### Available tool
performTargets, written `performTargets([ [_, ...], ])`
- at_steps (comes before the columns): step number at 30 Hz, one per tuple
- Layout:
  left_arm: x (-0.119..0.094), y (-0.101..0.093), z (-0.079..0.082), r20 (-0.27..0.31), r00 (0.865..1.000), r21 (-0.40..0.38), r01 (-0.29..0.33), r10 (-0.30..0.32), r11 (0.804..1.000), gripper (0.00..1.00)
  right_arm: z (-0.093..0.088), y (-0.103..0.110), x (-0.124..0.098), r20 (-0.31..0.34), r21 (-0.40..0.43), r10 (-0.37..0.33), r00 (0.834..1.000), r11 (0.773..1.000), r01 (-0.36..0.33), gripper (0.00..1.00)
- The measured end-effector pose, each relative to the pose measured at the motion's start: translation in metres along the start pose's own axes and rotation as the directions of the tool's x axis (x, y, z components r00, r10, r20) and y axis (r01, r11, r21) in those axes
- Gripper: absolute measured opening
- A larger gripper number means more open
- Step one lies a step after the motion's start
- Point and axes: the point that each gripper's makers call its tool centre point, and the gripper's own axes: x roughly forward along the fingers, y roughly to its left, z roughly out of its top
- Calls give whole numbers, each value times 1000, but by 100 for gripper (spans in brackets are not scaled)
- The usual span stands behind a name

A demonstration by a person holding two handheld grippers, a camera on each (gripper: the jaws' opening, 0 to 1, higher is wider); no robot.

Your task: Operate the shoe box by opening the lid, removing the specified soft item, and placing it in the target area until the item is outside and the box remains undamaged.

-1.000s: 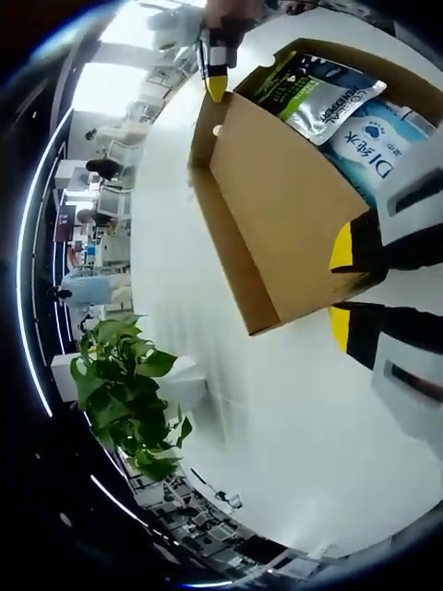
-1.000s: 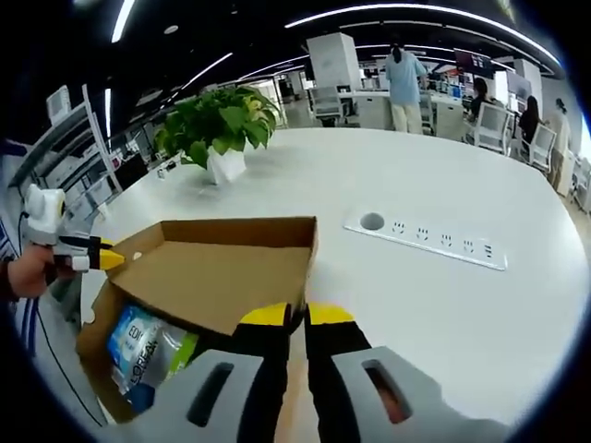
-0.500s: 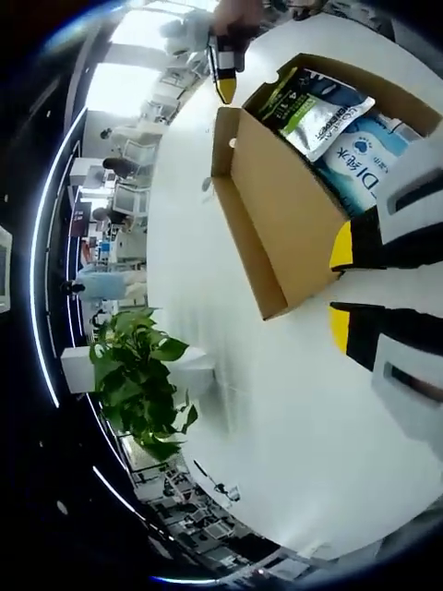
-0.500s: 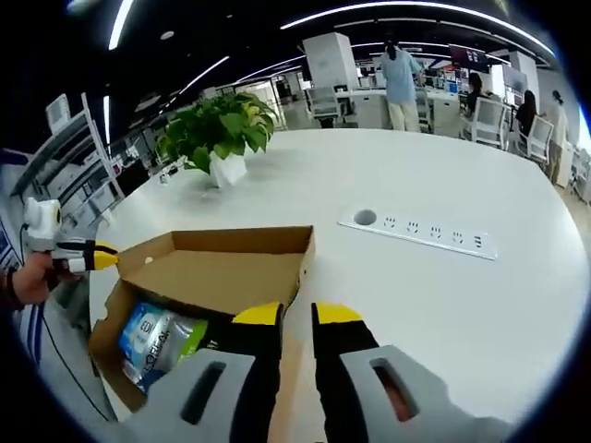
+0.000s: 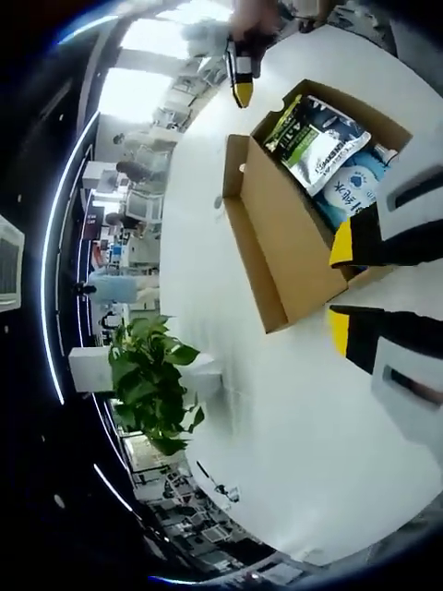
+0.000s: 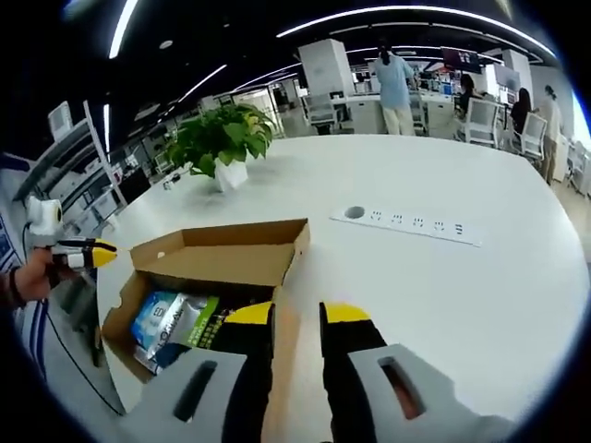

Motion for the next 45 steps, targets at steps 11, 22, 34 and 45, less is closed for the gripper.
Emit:
performTargets([
  [11, 5, -49, -13, -26, 992, -6, 121, -121, 993, 21, -17, 1, -33, 15, 8, 5, 1000, 1000, -5, 24],
  [22, 14, -92, -34, -89, 968, -44, 231, -234, 972, 28, -29, 9, -59, 35, 3, 19, 999, 1000, -19, 28],
  [34, 26, -121, -53, -154, 943, -79, 285, -294, 955, 28, -63, 16, -79, 57, 50, 5, 998, 999, -8, 29],
  [45, 40, -134, -69, -193, 923, -186, 298, -333, 936, 27, -85, 26, -101, 65, 65, 9, 998, 998, -14, 30],
])
